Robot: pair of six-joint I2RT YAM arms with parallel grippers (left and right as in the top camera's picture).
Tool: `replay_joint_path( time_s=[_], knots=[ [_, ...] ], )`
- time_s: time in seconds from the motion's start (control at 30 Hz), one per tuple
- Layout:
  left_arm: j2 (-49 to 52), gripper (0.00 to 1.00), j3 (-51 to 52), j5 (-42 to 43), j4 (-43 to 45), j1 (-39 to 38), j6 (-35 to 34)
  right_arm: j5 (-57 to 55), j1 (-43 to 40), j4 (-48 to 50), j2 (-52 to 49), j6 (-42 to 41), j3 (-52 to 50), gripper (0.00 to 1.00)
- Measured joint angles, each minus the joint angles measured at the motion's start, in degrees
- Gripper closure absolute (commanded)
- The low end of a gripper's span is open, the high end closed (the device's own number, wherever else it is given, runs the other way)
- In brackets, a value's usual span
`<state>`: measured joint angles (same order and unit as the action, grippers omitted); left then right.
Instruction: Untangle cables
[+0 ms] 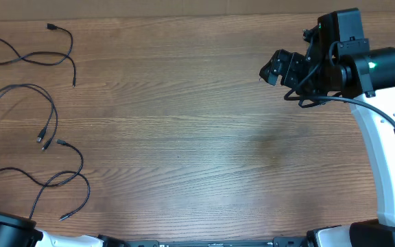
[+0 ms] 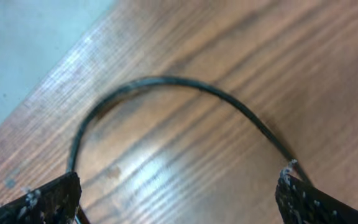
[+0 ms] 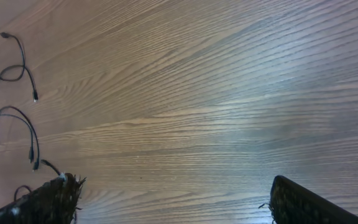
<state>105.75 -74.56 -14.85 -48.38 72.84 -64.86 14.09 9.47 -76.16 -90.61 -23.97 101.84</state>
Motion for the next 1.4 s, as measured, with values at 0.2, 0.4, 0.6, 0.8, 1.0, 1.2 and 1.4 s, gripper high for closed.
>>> replay_joint_path(
  time_s=[0.2,0.4,0.6,0.8,1.0,1.2,1.4],
  knots=[
    [0.0,0.0,0.7,-3.7,2.1,2.6,-1.5,0.0,0.0,-0.1,0.0,0.0,0.0,0.03],
    [0.0,0.0,4.1,-1.9,8.6,7.3,-2.6,0.0,0.0,-0.3,0.0,0.0,0.0,0.03],
    [0.0,0.0,8.9,4.0,17.3,10.2,-2.3,0.0,0.0,-1.1,0.0,0.0,0.0,0.03],
    [0.0,0.0,9.4,8.2,22.7,10.1,0.8,0.0,0.0,-2.0,0.0,0.0,0.0,0.03],
    [0.0,0.01,9.4,15.2,24.5,9.9,2.1,0.0,0.0,-1.8,0.0,0.0,0.0,0.03],
    [0.0,0.01,9.4,21.1,24.5,8.7,1.6,0.0,0.0,-1.5,0.0,0.0,0.0,0.03],
    [0.0,0.0,9.4,21.9,22.9,8.2,0.3,0.0,0.0,-1.1,0.0,0.0,0.0,0.03]
  ],
)
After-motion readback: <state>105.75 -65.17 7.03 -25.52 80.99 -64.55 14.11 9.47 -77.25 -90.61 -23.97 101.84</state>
